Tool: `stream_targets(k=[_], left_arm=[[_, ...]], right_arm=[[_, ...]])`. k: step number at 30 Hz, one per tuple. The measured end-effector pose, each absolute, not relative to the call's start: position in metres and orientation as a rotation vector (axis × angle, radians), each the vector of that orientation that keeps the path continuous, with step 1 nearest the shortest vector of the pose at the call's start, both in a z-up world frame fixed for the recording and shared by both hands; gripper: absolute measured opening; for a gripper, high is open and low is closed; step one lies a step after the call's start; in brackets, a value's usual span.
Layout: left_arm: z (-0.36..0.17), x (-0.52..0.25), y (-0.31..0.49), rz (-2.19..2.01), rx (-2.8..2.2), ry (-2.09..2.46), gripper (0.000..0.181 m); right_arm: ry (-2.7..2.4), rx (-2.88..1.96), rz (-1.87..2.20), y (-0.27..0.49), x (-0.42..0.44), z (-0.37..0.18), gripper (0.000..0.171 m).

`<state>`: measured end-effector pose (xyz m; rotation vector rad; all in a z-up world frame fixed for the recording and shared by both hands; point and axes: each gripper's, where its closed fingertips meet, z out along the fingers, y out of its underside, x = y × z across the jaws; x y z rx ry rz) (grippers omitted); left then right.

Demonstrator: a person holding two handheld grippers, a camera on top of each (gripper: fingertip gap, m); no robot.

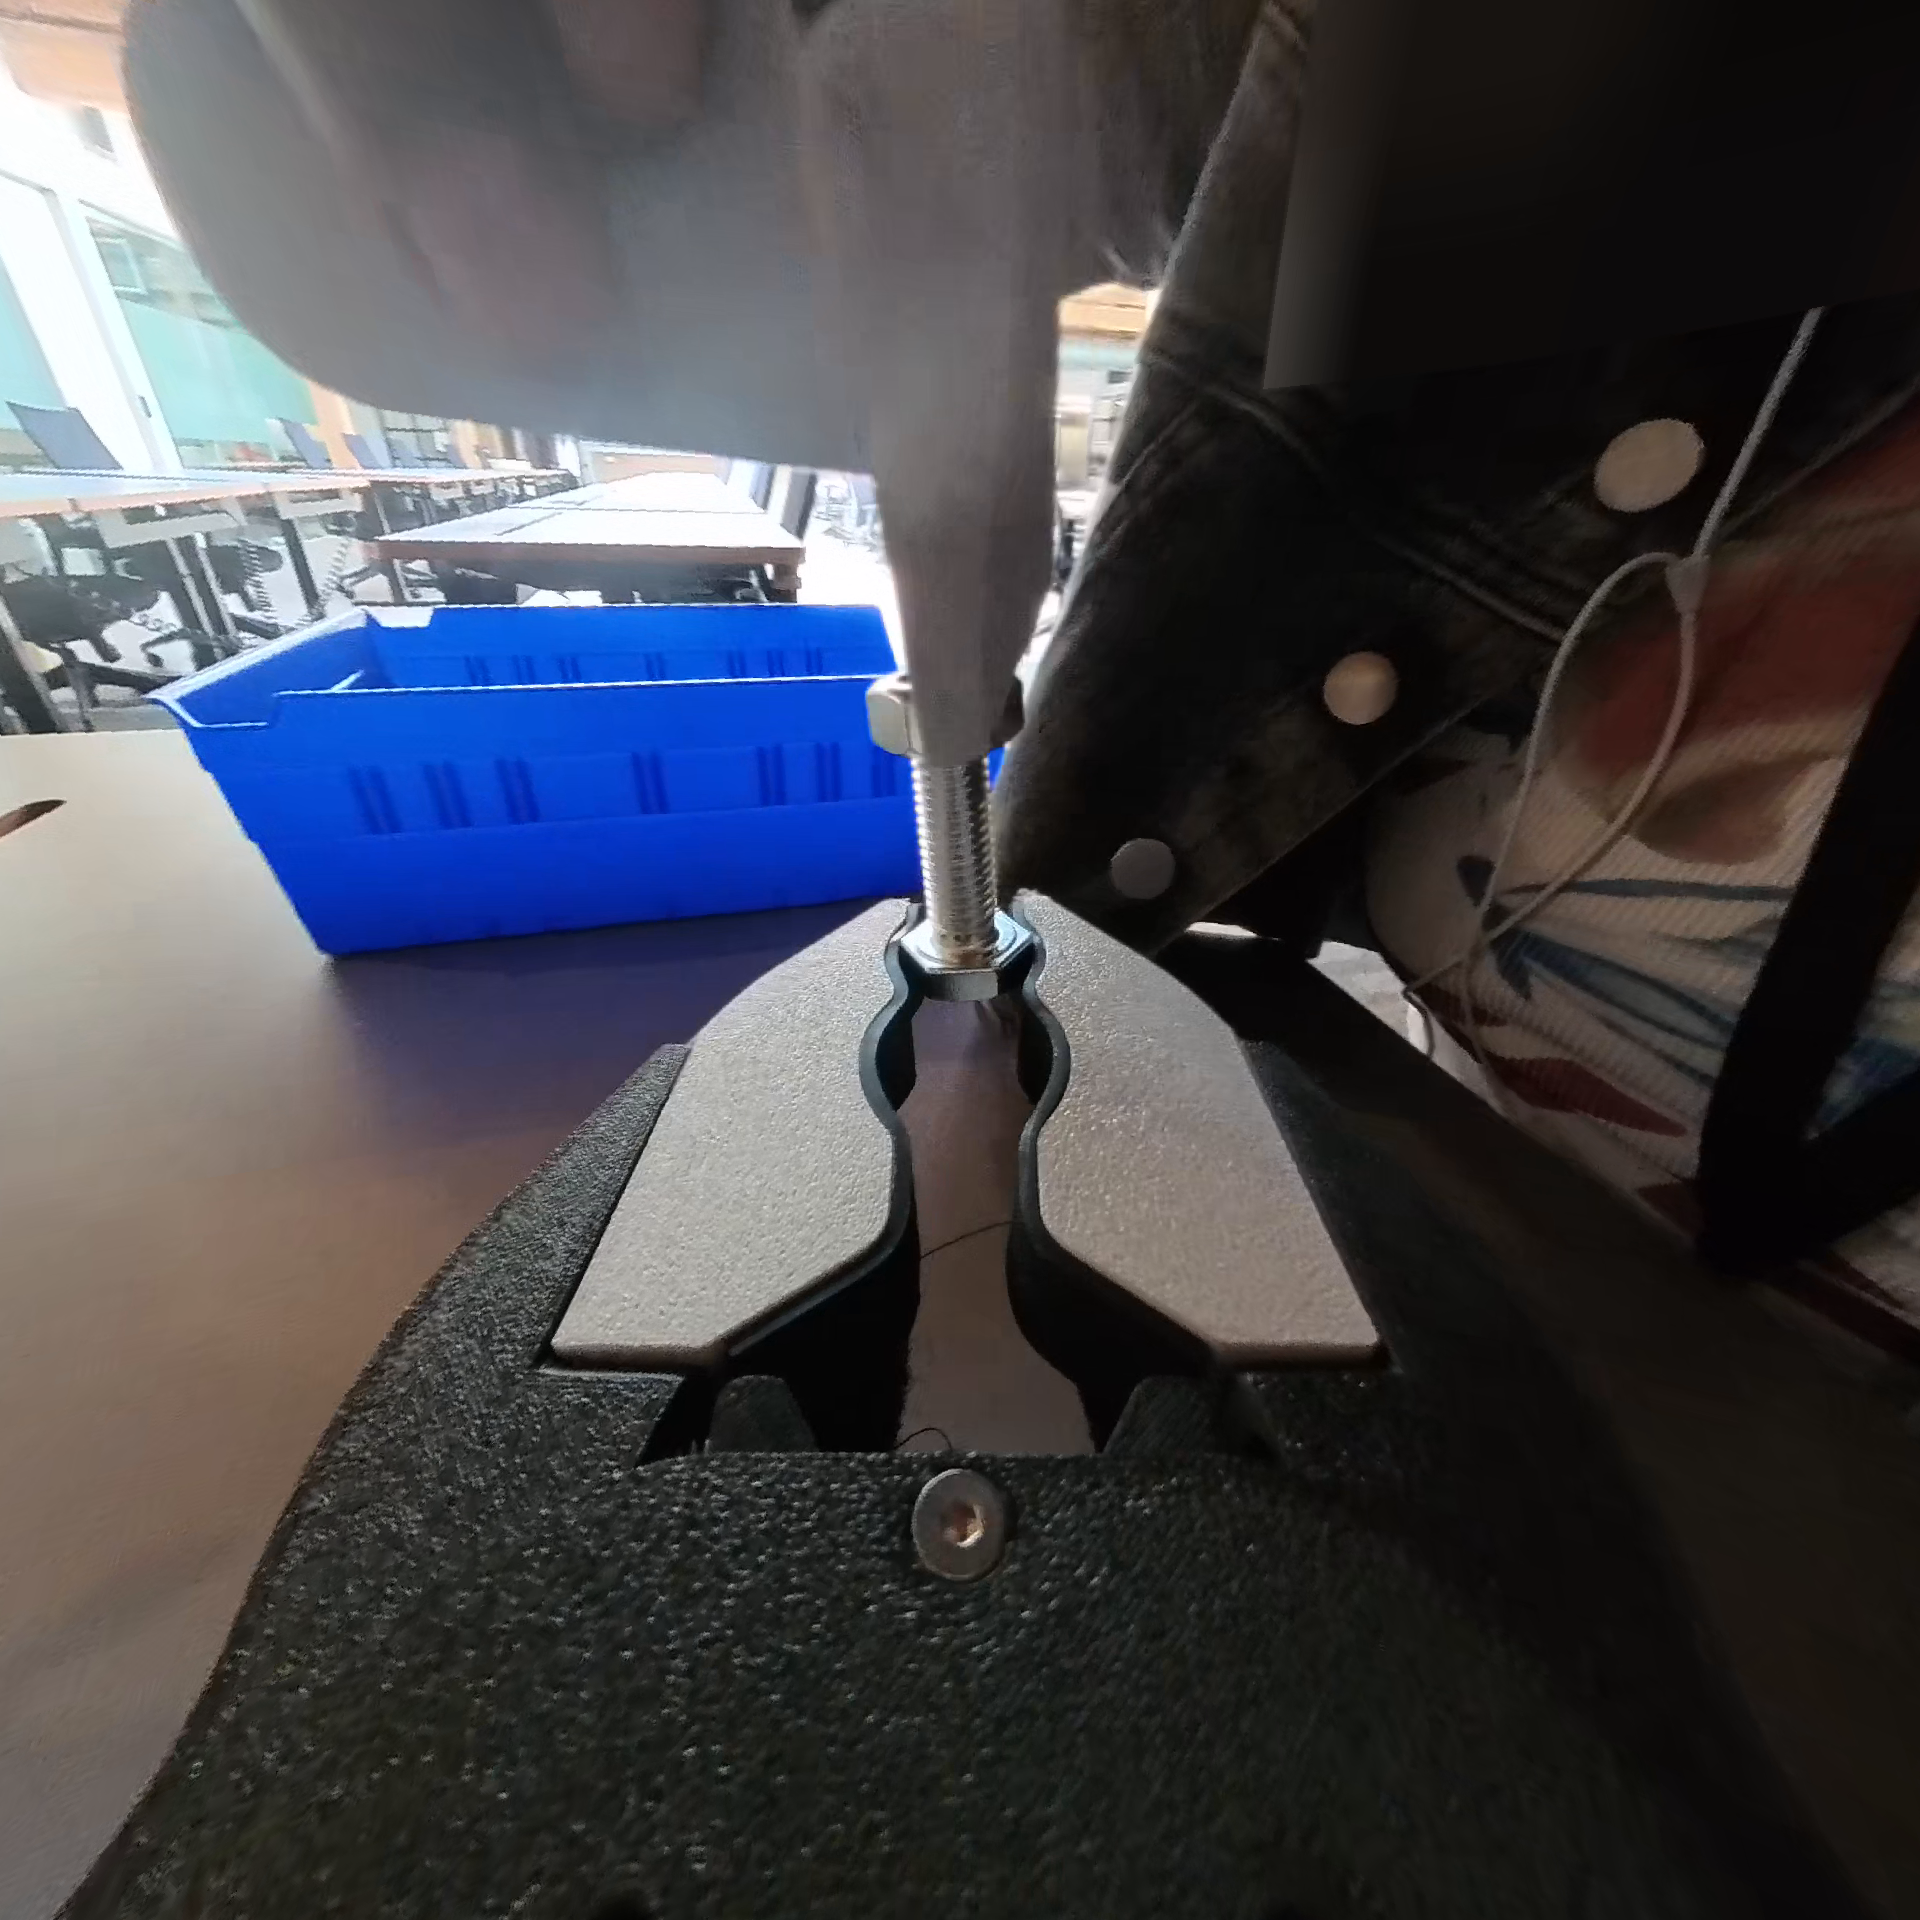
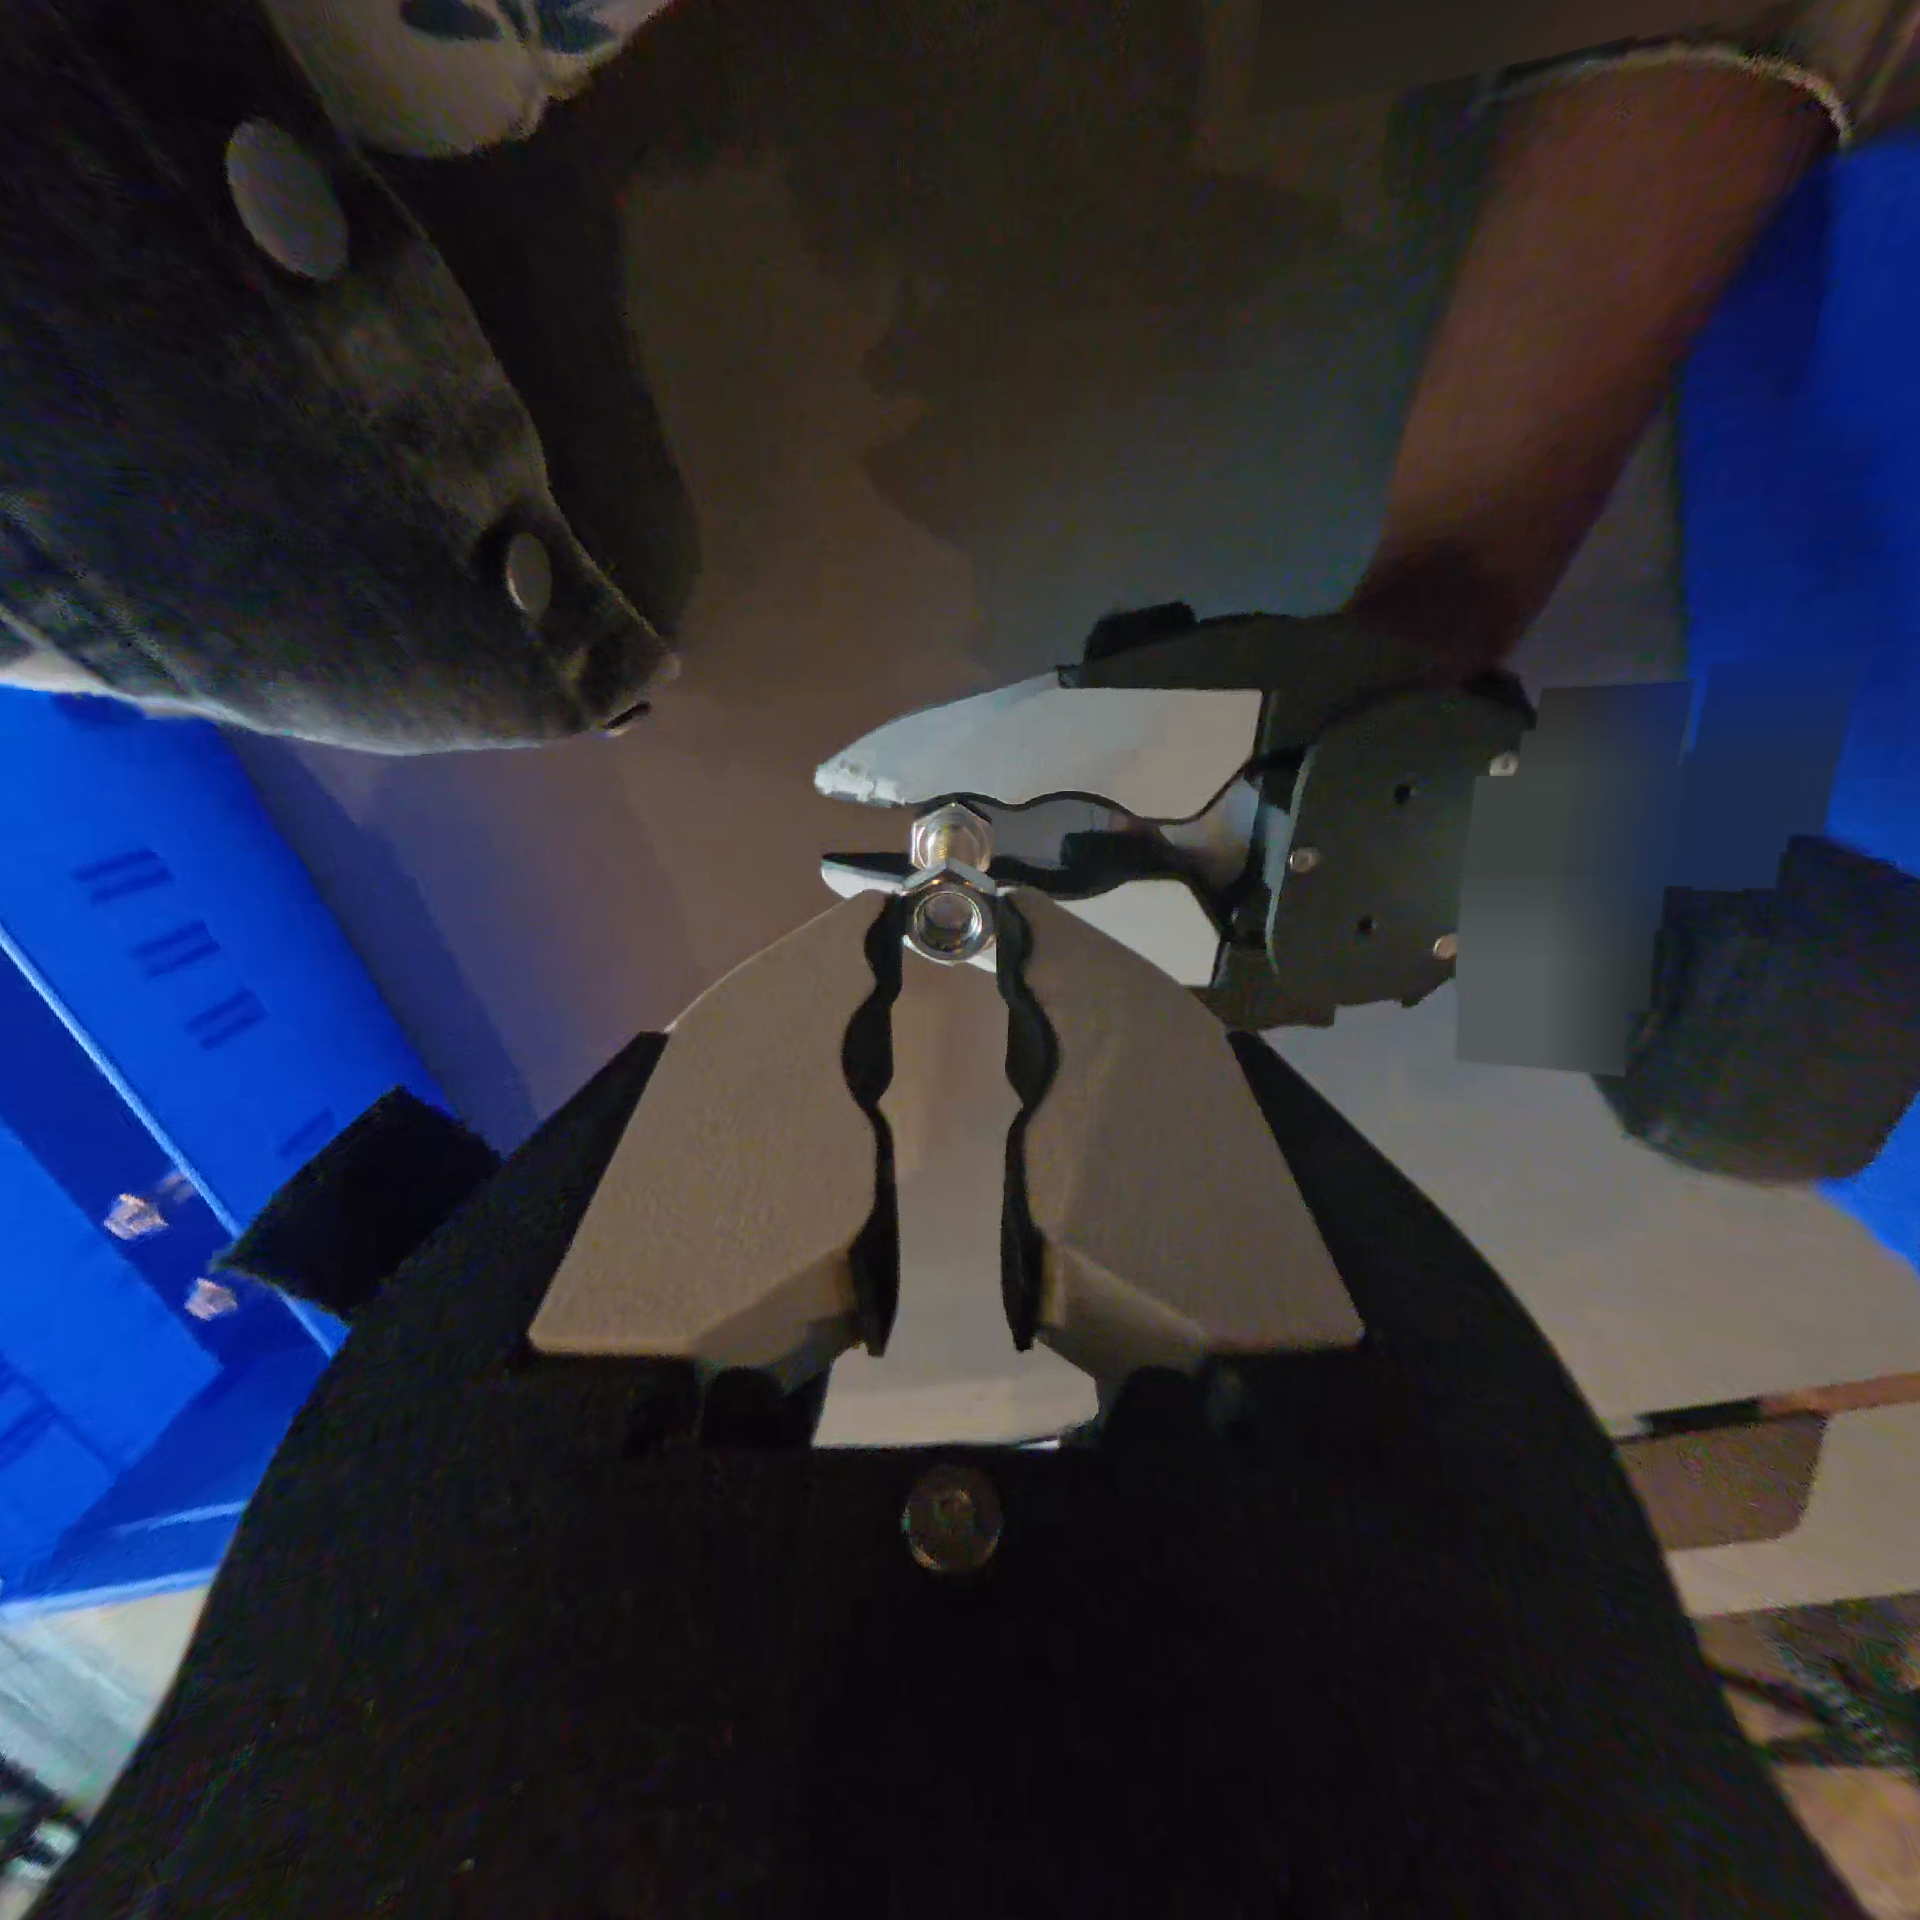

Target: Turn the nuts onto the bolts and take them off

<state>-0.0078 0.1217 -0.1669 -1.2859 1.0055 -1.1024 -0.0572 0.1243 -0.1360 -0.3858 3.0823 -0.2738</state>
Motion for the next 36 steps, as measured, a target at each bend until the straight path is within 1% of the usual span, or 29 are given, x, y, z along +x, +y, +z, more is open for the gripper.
stream_targets(k=[12, 19, 23, 36], left_arm=[[-0.165, -0.012, 0.141, -0.964, -1.323, 0.887, 0.015], [-0.168, -0.017, 0.158, -0.819, -1.374, 0.807, 0.015], [-0.169, -0.019, 0.167, -0.735, -1.395, 0.754, 0.015], [-0.175, -0.038, 0.202, -0.362, -1.521, 0.49, 0.015]], right_arm=[[3.129, 0.538, -0.183, 0.137, -0.053, -0.136, 0.017], [2.941, 1.292, -0.092, 0.149, -0.05, -0.137, 0.017], [2.787, 1.635, -0.068, 0.153, -0.05, -0.136, 0.017], [2.354, 2.256, -0.026, 0.174, -0.057, -0.139, 0.017]])
